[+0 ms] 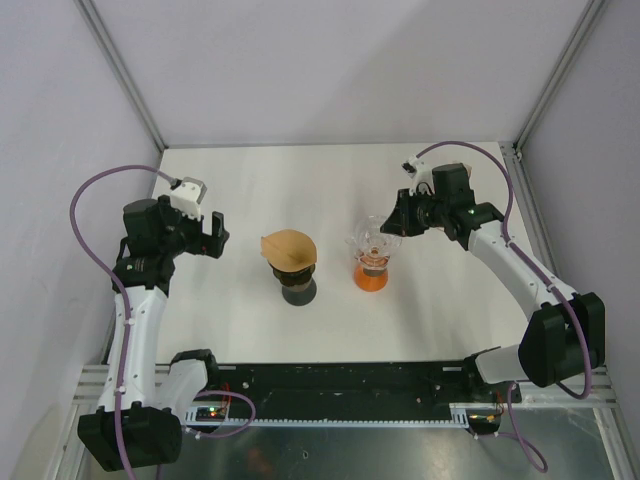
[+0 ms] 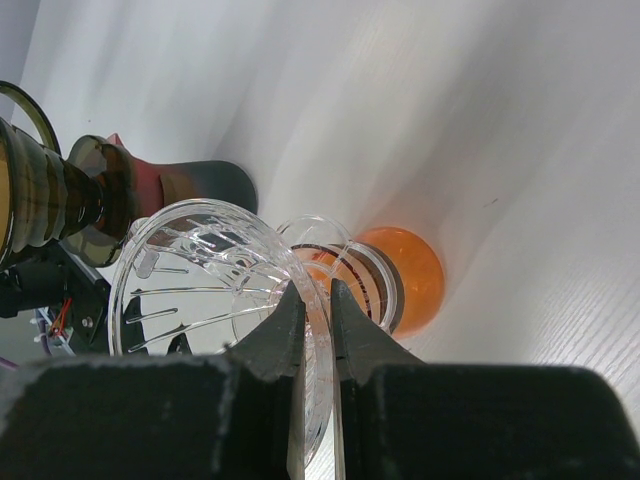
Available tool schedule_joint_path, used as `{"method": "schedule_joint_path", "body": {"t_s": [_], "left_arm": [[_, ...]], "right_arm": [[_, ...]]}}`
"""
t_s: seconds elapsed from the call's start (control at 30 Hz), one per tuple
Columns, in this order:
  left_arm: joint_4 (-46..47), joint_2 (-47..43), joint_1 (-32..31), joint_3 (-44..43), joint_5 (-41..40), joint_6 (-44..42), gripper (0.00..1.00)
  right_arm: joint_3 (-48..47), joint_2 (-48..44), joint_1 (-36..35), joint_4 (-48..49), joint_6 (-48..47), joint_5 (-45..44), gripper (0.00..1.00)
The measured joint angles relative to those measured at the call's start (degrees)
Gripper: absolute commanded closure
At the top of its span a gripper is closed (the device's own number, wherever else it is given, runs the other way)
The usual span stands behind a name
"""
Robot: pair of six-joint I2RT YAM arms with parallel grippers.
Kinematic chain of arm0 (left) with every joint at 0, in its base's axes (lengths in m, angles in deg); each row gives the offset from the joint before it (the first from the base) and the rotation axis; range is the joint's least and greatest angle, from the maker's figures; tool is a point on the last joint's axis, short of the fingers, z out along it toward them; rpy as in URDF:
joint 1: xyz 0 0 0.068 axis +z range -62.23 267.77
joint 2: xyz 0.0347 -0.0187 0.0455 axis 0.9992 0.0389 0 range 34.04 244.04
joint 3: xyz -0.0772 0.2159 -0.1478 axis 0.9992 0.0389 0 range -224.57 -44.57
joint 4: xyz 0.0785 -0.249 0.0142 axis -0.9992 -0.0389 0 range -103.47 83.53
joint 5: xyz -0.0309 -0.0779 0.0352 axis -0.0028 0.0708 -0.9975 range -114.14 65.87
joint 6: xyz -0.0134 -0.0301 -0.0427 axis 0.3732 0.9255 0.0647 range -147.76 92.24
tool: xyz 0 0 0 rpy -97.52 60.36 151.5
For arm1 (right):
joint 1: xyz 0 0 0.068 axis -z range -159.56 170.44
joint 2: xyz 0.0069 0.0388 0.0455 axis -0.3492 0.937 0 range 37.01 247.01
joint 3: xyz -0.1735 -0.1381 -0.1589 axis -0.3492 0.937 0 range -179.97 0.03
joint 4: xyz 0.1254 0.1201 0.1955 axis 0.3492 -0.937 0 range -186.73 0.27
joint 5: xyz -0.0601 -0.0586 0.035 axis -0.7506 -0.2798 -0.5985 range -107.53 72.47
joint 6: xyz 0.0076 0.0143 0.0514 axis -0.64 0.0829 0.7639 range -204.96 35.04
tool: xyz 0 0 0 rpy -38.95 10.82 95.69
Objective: Place the coffee filter in the dripper
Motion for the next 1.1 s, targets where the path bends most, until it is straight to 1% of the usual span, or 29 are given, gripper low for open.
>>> {"method": "schedule_joint_path", "body": {"t_s": [0.23,0.47,0.6,0.7,0.8,0.9,0.97,1.03,1.1], "left_arm": [[0.0,0.0,0.0,0.0,0.0,-0.4,0.00],[0.0,0.0,0.0,0.0,0.0,-0.4,0.00],[0.0,0.0,0.0,0.0,0.0,-0.4,0.00],[0.0,0.0,0.0,0.0,0.0,-0.4,0.00],[0.0,0.3,0.0,0.0,0.0,-0.4,0.00],[0.0,0.5,0.0,0.0,0.0,-0.4,0.00],[0.0,0.6,0.0,0.0,0.0,-0.4,0.00],[0.0,0.6,0.0,0.0,0.0,-0.4,0.00],[0.0,0.6,0.0,0.0,0.0,-0.4,0.00]], "right_arm": [[0.0,0.3,0.0,-0.4,-0.2,1.0,1.00],[0.0,0.6,0.0,-0.5,-0.1,1.9,0.62],[0.0,0.7,0.0,-1.0,0.0,1.9,0.44],[0.0,0.6,0.0,-0.8,0.3,1.8,0.32],[0.0,-0.3,0.0,-0.7,0.5,1.6,0.24],[0.0,-2.2,0.1,-0.7,0.3,0.8,0.22],[-0.1,-4.1,0.3,-0.8,0.3,-0.7,0.22],[-0.5,-6.3,0.9,-0.7,0.4,-2.8,0.25],[-0.8,-8.7,1.8,-0.6,1.0,-5.8,0.32]]}}
